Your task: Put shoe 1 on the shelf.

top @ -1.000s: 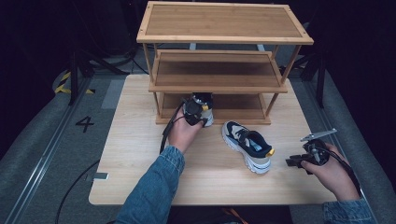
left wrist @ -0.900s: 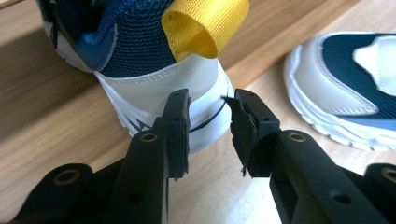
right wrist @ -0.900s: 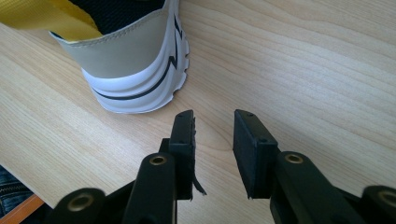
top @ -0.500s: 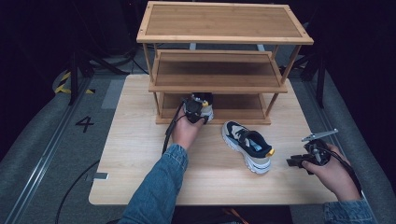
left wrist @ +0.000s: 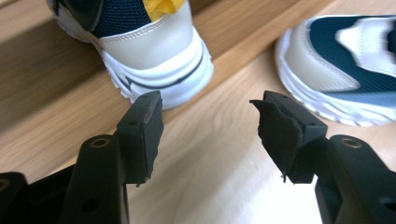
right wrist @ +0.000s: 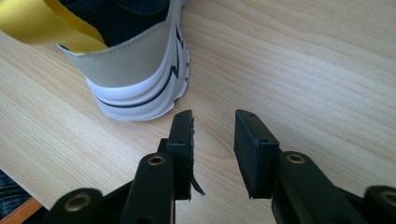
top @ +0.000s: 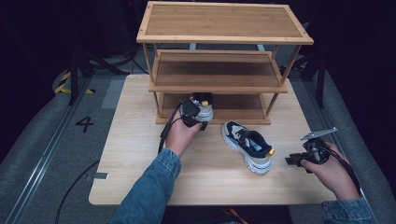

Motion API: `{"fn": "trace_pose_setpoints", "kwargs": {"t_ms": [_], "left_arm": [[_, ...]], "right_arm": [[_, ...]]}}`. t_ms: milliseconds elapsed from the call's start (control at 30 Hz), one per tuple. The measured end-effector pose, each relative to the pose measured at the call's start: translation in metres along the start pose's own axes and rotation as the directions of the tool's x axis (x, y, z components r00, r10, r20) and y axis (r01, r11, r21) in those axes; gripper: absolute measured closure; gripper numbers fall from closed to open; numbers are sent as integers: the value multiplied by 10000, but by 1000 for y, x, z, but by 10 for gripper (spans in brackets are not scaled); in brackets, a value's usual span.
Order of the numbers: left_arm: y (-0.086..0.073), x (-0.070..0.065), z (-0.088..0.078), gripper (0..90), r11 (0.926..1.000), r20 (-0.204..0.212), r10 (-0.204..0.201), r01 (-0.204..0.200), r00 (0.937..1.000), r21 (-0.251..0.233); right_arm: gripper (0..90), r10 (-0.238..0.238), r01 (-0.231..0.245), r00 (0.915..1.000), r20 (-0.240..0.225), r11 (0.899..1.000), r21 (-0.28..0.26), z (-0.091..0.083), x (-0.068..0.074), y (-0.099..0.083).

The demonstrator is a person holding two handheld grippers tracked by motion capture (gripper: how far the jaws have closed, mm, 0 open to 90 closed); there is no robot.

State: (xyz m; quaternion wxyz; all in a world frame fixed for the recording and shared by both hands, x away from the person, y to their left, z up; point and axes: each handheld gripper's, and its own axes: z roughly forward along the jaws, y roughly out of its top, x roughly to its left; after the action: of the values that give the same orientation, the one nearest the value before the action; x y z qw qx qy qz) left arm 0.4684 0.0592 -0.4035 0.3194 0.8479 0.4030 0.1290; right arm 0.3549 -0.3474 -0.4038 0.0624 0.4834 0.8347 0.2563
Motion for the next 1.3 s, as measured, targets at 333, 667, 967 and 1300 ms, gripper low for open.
{"fn": "trace_pose_setpoints", "kwargs": {"t_ms": [333,667,967,1300], "left_arm": [[-32,4,-45,315,9969,25,329,-330,9995,719],[-71,19,-78,311,9944,-490,-167,217,9987,1035],[-85,23,-91,307,9926,-641,-302,375,9975,1156],[-87,25,-91,307,9918,-655,-348,425,9972,1204]], "right_arm": [[706,-426,422,9991,-74,9980,-463,-5,11,19],[707,-1047,1016,9944,-159,9857,-1342,-17,29,43],[700,-1614,1575,9867,-183,9783,-1347,-19,45,54],[756,-1341,1356,9902,403,9901,-371,4,33,51]]}}
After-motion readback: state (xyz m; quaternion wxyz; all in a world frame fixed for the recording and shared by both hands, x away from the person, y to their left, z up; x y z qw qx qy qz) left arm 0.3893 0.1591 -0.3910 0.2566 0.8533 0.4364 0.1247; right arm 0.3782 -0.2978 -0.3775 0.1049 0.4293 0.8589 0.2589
